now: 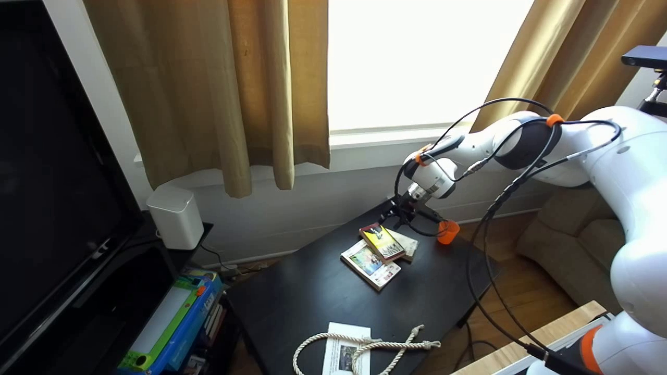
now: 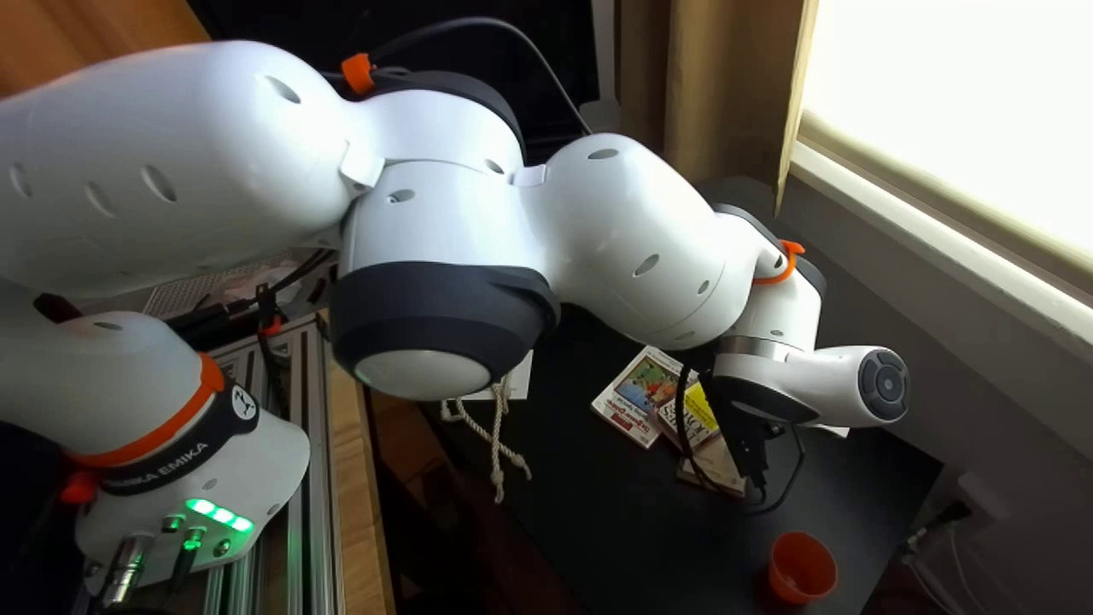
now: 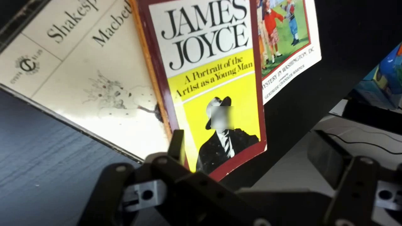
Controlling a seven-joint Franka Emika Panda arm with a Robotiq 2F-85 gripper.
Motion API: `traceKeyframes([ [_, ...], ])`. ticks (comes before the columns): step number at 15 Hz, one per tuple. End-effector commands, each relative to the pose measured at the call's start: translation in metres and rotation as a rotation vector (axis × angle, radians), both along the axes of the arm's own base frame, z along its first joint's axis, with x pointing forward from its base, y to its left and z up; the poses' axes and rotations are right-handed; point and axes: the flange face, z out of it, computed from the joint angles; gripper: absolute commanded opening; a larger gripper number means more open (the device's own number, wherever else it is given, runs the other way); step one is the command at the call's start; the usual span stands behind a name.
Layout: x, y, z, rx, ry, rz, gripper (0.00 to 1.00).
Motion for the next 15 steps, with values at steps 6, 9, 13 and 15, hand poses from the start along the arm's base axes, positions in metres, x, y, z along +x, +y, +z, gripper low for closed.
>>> traceKeyframes([
  [6, 0.01, 0.009, -0.018, -0.086, -0.104, 0.07, 1.0],
  [9, 0.013, 0.008, -0.017, -0.103, -0.133, 0.074, 1.0],
  [13, 0.008, 0.013, -0.022, -0.106, -0.137, 0.087, 1.0],
  [15, 0.006, 0.016, -0.025, -0.103, -0.133, 0.098, 1.0],
])
